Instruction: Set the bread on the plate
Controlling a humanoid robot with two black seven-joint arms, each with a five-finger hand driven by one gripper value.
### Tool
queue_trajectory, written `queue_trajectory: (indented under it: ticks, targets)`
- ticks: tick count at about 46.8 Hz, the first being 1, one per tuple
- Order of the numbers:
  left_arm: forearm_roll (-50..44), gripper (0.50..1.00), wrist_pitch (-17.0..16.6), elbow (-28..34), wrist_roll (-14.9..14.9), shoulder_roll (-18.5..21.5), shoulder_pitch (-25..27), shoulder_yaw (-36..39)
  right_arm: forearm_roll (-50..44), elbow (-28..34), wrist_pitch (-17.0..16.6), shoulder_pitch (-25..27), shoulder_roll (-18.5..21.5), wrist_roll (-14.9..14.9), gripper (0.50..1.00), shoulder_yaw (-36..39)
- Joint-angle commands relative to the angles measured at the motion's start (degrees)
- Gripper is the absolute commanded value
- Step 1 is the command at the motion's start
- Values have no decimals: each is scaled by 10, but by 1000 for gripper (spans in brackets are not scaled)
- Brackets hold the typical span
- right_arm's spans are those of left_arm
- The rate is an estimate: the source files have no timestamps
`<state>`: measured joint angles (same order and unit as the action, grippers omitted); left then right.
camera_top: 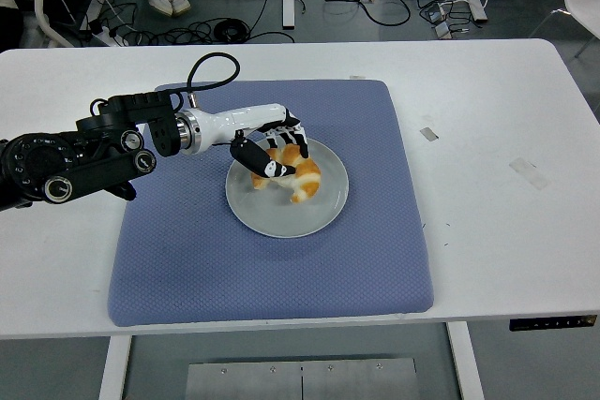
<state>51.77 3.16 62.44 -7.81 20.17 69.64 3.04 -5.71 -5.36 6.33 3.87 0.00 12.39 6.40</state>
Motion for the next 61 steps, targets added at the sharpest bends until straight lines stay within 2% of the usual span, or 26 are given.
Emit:
queue_trajectory:
  ticks: [1,22,23,25,26,31,41,44,52,55,61]
  targets:
    - [0,500,-5,-4,0,-4,0,4,1,0,0,0,0,0,1000,0]
    - [0,500,-13,-14,1,-12,-5,4,0,0,0,0,0,0,1000,0]
    - [-1,522,-13,-15,1,-12,-5,4,0,0,0,0,0,0,1000,0]
    - [-1,644,-13,-14,1,-12,-5,4,0,0,0,0,0,0,1000,-1]
    - [-1,678,-13,-15,1,-12,-6,4,0,0,0,0,0,0,1000,0]
    - [-1,737,-13,-21,1,-12,-6,4,0,0,0,0,0,0,1000,0]
    - [-8,902,-12,-21,0,-12,-1,4,0,0,0,0,0,0,1000,0]
    - [-8,924,-12,-21,0,-12,-1,3,0,0,0,0,0,0,1000,0]
    - [-9,928,-13,-21,1,-15,1,3,0,0,0,0,0,0,1000,0]
    - [-11,973,-14,-21,3,-14,5,-5,0,0,0,0,0,0,1000,0]
    - [-27,980,-18,-21,3,-5,23,-41,0,0,0,0,0,0,1000,0]
